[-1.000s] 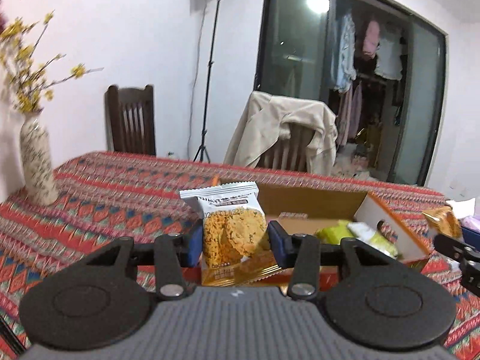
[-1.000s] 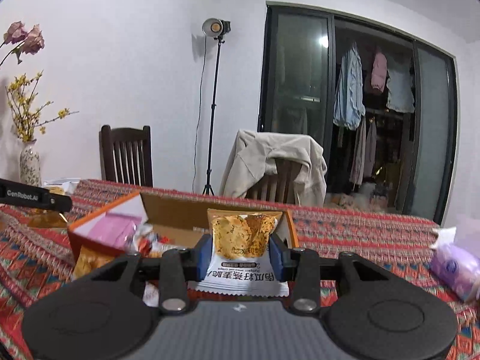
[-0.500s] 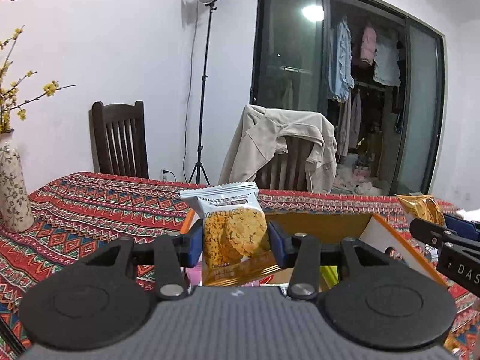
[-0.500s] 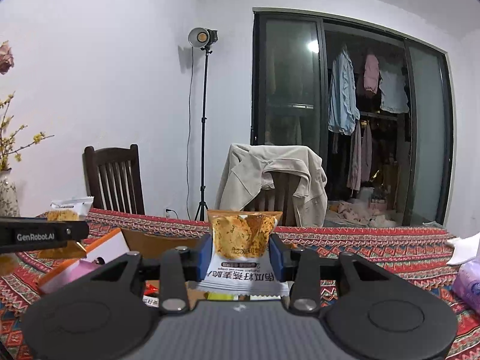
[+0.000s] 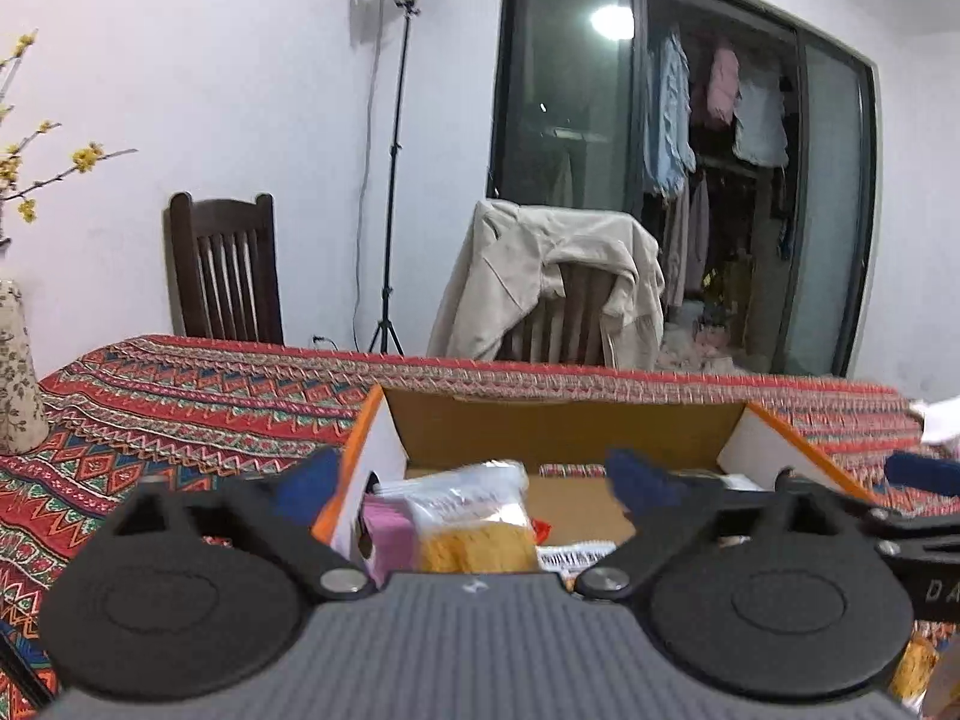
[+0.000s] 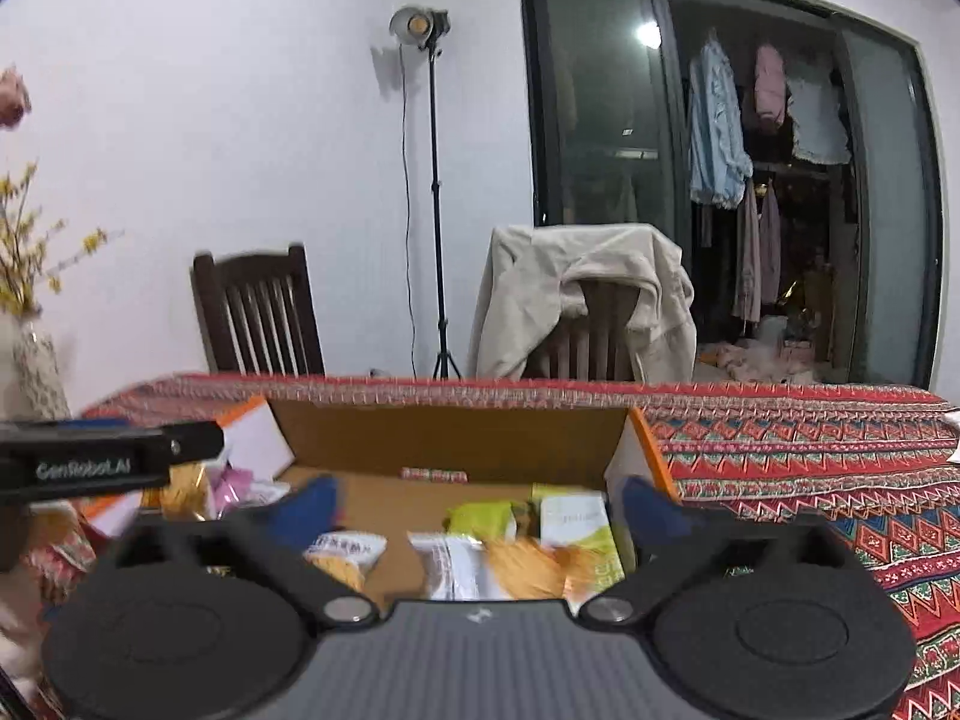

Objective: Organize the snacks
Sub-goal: 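Carry both biscuit packets into the orange box and open both grippers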

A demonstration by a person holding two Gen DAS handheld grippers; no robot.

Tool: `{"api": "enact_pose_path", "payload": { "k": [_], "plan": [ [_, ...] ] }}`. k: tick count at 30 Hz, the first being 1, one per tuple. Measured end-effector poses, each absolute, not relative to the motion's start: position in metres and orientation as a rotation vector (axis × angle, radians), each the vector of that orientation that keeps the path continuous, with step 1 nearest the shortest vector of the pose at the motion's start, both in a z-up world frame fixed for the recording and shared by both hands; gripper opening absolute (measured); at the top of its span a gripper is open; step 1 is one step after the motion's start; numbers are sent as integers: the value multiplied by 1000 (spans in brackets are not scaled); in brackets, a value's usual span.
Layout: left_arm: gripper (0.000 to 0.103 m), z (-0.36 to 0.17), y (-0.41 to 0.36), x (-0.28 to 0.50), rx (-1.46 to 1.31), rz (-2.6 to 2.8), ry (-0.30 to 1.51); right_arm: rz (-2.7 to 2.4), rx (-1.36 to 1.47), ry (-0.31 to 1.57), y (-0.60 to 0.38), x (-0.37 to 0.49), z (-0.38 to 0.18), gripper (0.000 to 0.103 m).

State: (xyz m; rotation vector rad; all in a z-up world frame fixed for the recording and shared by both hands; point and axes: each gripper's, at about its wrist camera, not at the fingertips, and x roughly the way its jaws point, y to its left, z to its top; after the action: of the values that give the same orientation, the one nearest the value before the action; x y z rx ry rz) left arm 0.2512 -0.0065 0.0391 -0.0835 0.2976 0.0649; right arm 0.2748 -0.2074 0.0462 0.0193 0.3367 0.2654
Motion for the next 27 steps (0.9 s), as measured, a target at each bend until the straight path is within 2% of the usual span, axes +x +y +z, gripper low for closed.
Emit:
{"api": "enact_pose_path", "payload": {
  "k": [15, 27],
  "plan": [
    [103, 47, -6, 246, -97, 71, 275, 228, 1, 357, -206, 270, 48, 103],
    [103, 78, -4, 218, -121, 27, 276, 228, -4, 347, -217, 247, 80, 103]
  ]
}}
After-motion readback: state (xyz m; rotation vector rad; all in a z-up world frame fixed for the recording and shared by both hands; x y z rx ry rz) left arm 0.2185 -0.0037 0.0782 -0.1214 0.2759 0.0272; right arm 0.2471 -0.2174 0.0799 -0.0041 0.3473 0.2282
